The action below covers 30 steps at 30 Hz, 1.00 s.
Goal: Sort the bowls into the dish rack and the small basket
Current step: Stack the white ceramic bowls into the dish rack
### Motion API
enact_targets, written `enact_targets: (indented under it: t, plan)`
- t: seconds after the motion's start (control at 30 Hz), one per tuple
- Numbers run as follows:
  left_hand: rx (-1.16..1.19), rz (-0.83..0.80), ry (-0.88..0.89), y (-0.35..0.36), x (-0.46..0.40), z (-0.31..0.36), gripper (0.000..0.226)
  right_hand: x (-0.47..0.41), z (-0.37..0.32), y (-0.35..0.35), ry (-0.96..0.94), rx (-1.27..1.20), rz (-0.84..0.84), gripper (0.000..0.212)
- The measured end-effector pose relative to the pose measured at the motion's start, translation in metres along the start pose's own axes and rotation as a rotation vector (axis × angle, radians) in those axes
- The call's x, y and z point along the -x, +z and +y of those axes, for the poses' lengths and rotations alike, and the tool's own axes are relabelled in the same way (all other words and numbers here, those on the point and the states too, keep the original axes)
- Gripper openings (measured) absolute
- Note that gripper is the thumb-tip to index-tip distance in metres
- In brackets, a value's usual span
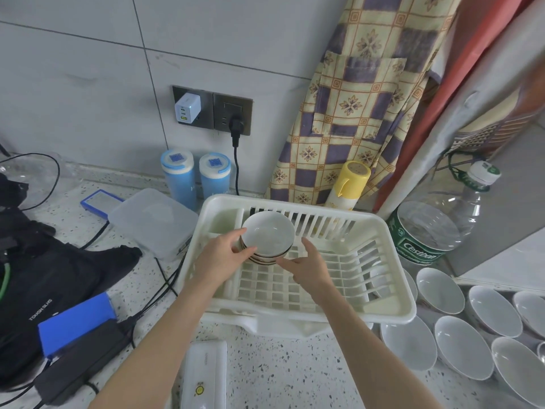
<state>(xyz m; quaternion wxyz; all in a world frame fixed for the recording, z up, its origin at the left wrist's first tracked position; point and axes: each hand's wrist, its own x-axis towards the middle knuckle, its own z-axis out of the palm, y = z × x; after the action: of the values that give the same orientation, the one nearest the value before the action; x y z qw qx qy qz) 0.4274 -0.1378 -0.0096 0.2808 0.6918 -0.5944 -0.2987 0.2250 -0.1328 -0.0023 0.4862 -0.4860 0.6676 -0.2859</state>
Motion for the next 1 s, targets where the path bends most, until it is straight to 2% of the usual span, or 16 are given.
enact_targets:
  t: [0.17,0.37,0.5,0.63,0.77,0.87,1.0]
  plan:
    - [0.133,0.098,0.069,-0.003,0.015,0.012,0.036,0.035,-0.002,-0.032,-0.069,-0.09,0.081,0.076]
    - [0.377,0.102,0.155,0.008,0.059,0.048,0.017,0.089,0.013,-0.075,-0.162,-0.312,0.21,0.039]
    - [0.464,0.024,0.209,0.031,0.096,0.085,0.012,0.12,0.031,-0.111,-0.183,-0.453,0.279,0.025]
    - [0.479,-0.185,0.237,0.079,0.143,0.115,0.017,0.143,0.061,-0.157,-0.168,-0.435,0.331,0.017]
    - [0.474,-0.388,0.074,0.147,0.177,0.142,0.03,0.147,0.107,-0.196,0.097,-0.496,0.366,0.013]
    - [0.337,-0.486,-0.066,0.194,0.19,0.156,0.033,0.146,0.143,-0.215,0.35,-0.549,0.241,0.018]
    - [0.285,-0.546,-0.375,0.233,0.197,0.164,0.035,0.148,0.188,-0.229,0.525,-0.651,0.099,0.033]
